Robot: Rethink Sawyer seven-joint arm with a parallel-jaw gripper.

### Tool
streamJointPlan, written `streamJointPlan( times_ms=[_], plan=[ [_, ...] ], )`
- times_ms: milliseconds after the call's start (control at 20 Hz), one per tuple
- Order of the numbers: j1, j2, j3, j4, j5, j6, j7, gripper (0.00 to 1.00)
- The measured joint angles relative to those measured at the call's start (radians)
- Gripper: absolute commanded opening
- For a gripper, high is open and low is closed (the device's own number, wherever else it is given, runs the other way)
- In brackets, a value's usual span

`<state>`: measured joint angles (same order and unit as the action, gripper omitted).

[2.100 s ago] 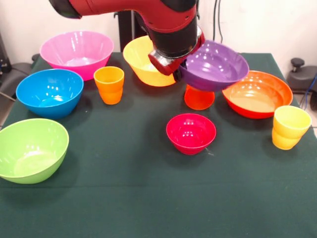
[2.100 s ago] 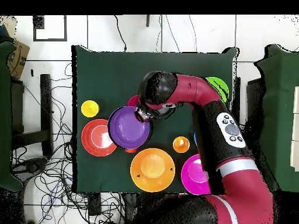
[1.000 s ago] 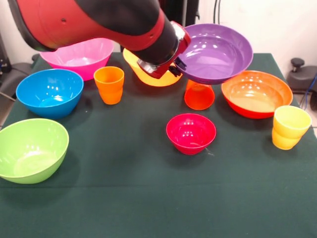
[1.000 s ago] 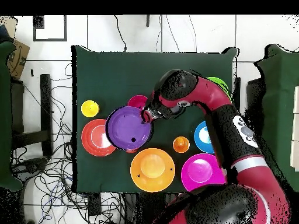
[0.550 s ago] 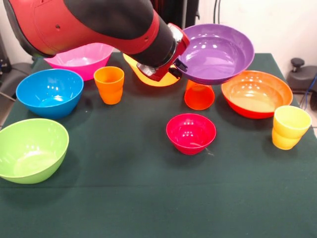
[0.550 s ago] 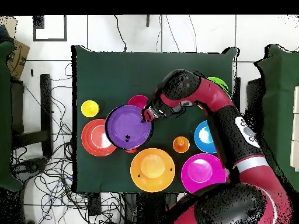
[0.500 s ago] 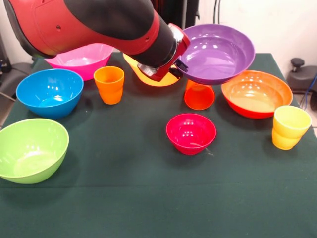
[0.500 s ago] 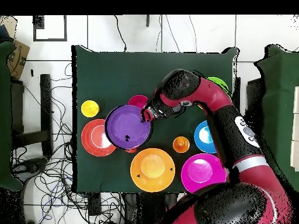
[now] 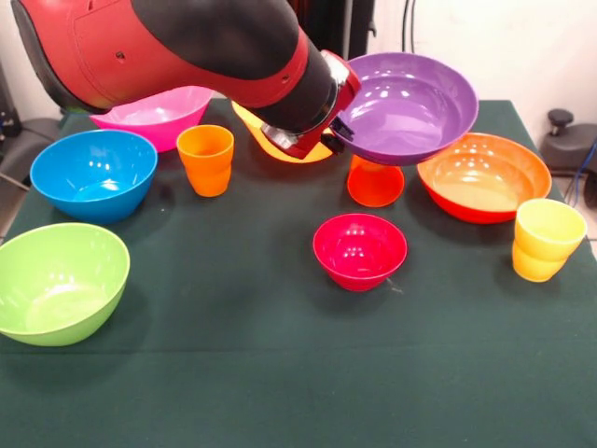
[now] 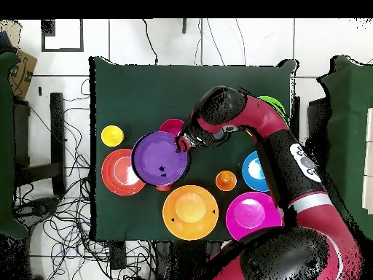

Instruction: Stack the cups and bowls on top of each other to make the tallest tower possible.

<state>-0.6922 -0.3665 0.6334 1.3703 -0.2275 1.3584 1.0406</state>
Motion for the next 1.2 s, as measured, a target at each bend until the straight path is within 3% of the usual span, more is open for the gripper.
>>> streamJointPlan(
  times_ms=[500,1200],
  plan=[
    [0.001,-0.002,0.0,-0.021,-0.073,-0.015,0.0,0.0],
    [0.001,-0.004,0.007,-0.021,-0.08,-0.084,0.0,0.0]
  ],
)
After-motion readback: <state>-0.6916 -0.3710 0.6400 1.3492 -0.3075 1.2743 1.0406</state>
